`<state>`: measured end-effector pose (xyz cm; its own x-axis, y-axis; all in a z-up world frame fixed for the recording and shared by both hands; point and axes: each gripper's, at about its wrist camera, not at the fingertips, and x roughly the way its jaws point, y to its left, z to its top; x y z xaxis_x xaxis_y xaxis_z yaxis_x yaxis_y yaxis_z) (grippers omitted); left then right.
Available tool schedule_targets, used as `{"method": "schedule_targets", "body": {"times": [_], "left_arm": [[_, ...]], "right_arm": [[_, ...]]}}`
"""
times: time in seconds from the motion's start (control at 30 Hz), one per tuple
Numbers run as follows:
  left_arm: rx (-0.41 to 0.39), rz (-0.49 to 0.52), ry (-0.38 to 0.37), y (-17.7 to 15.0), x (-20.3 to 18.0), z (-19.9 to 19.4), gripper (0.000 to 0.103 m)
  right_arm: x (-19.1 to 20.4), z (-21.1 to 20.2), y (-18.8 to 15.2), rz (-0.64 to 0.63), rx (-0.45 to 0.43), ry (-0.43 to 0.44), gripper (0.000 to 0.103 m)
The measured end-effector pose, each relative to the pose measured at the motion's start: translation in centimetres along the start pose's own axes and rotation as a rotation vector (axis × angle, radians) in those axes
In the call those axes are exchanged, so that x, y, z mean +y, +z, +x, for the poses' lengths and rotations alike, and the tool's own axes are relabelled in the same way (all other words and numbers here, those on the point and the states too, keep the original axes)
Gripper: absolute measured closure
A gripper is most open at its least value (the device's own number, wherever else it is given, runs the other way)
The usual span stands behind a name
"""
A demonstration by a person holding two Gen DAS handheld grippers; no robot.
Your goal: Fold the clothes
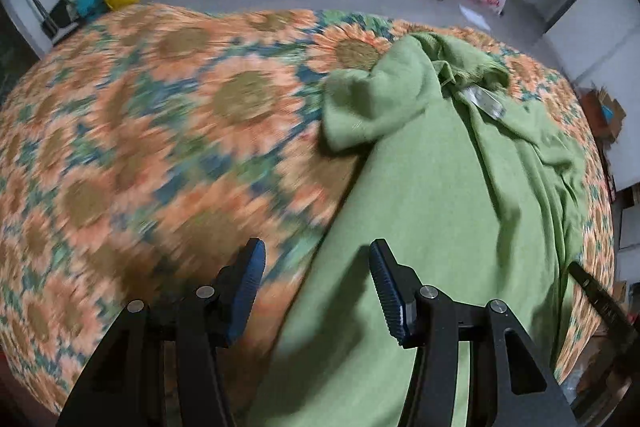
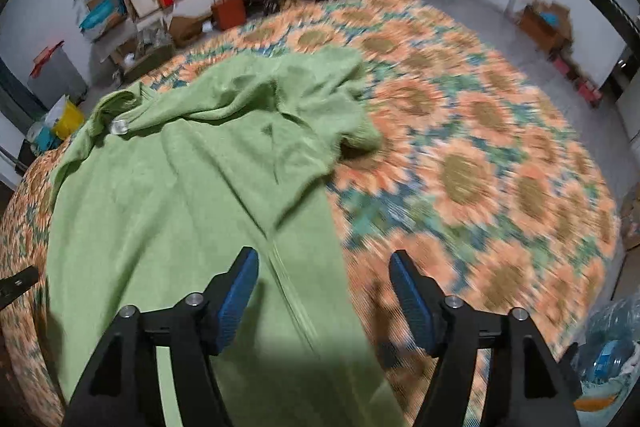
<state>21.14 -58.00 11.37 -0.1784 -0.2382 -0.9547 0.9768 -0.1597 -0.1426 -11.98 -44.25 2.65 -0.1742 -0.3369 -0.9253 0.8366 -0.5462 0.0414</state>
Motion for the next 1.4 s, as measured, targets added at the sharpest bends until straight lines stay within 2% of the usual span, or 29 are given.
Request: {"method": "schedule_targets", "body": {"times": [0.1,0.13,0.17,0.2,0.23,0.27,0.3,0.43,0.53,0.63,0.67,0.73,0.8,0.83,0.87,0.9,0.97,1.0,1.17,1.27,1.4], "left_arm": [[-0.016,0.000,-0.015,2.0,-1.4,0.9,0.048],[-0.029,0.006,-0.013,2.5,-1.9,1.1,0.048],[-0.038,0.019,-0.008,2.8,-2.3,1.3,0.048],[-0.040,0.031,-0.009,2.9,-2.7,1.5,0.065],[-0.038,0.038,-0.014,3.0,-2.8,1.7,0.079],[-0.036,0.036,-0.022,3.1,-2.8,1.8,0.098],[-0.043,0.036,-0.022,3.1,-2.8,1.9,0.098],[-0.145,0.048,0.034,3.1,-2.8,0.6,0.099],[-0.154,0.016,0.028,3.6,-2.0,0.5,0.099],[-0.149,0.009,0.064,4.4,-1.5,2.1,0.099],[-0.152,0.007,0.073,4.6,-1.4,2.4,0.099],[-0.176,0.004,0.071,4.8,-1.4,2.3,0.099],[-0.155,-0.030,0.028,4.7,-1.1,2.0,0.097],[-0.131,-0.049,-0.007,4.2,-0.7,1.4,0.094],[-0.106,-0.068,-0.041,3.8,-0.3,0.9,0.084],[-0.081,-0.087,-0.075,3.4,0.0,0.4,0.070],[-0.075,-0.093,-0.131,1.7,0.6,-1.3,0.049],[-0.082,-0.089,-0.156,0.7,0.8,-2.2,0.047],[-0.119,-0.029,-0.234,-5.3,1.8,-5.8,0.047],[-0.140,0.013,-0.219,-8.6,2.4,-7.3,0.047],[-0.158,-0.022,-0.183,-12.9,4.5,-7.7,0.047]], "right_arm": [[0.5,2.4,1.4,-0.005,0.038,-0.029,0.031],[0.5,2.6,1.7,-0.008,0.036,-0.030,0.036],[0.4,2.7,1.8,-0.010,0.029,-0.027,0.049],[0.3,2.7,2.0,-0.013,0.021,-0.023,0.058],[0.1,2.7,2.1,-0.015,0.014,-0.019,0.080],[0.0,2.8,2.3,-0.018,0.007,-0.016,0.093],[-0.1,2.8,2.5,-0.020,-0.001,-0.012,0.100],[-3.2,0.9,3.8,0.048,-0.069,-0.061,0.100],[-6.1,0.1,4.9,0.124,-0.083,-0.055,0.101],[-9.4,0.4,5.9,0.203,-0.108,-0.078,0.101],[-9.8,1.1,5.6,0.210,-0.088,-0.091,0.102],[-10.2,2.8,4.8,0.203,-0.030,-0.125,0.099],[-9.9,2.4,3.6,0.191,-0.041,-0.128,0.077],[-9.9,1.6,2.9,0.191,-0.064,-0.115,0.054],[-9.5,0.5,1.8,0.184,-0.081,-0.105,0.047],[-9.1,-0.6,0.6,0.173,-0.095,-0.096,0.045],[-8.3,-2.9,-1.8,0.152,-0.125,-0.078,0.040],[-7.9,-4.0,-3.0,0.141,-0.139,-0.069,0.040],[-5.9,-9.7,-9.0,0.087,-0.212,-0.024,0.040],[-4.6,-12.6,-12.5,0.055,-0.256,-0.010,0.039],[-2.7,-13.9,-15.9,0.019,-0.289,-0.023,0.037]]}}
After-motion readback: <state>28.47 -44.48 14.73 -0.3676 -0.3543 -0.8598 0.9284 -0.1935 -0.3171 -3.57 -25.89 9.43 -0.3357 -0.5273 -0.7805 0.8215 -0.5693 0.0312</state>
